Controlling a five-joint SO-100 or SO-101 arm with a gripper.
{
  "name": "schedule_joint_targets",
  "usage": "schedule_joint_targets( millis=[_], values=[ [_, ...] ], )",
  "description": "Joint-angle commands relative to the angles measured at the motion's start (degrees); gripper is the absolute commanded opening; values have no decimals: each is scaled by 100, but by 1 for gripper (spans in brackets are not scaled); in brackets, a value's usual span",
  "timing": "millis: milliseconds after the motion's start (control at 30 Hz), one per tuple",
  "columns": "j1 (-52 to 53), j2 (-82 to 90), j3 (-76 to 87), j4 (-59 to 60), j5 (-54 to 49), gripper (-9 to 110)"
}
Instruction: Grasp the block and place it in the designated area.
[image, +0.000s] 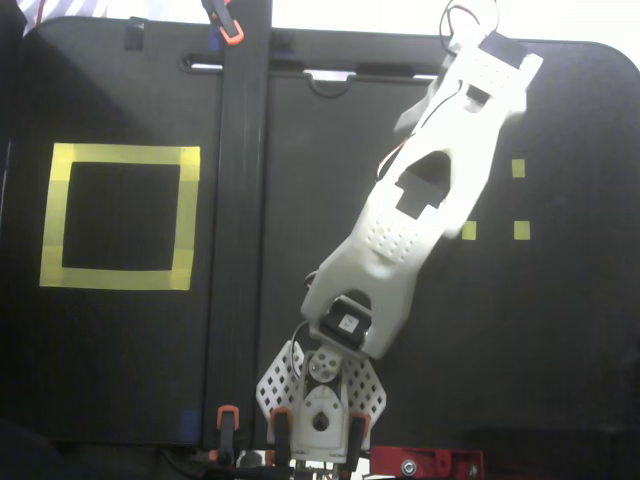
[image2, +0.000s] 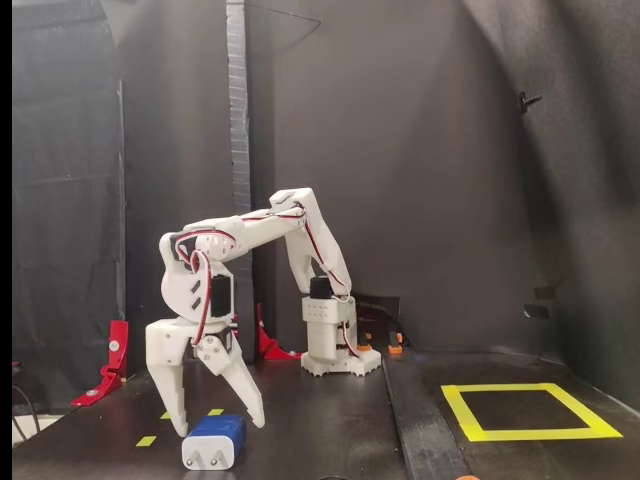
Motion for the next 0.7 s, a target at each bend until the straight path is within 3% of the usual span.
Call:
schedule_joint_targets(
  millis=[0, 667],
  values=[
    [-53, -9, -193, -44, 35, 36],
    [-97, -264, -193, -360, 352, 35]
  ],
)
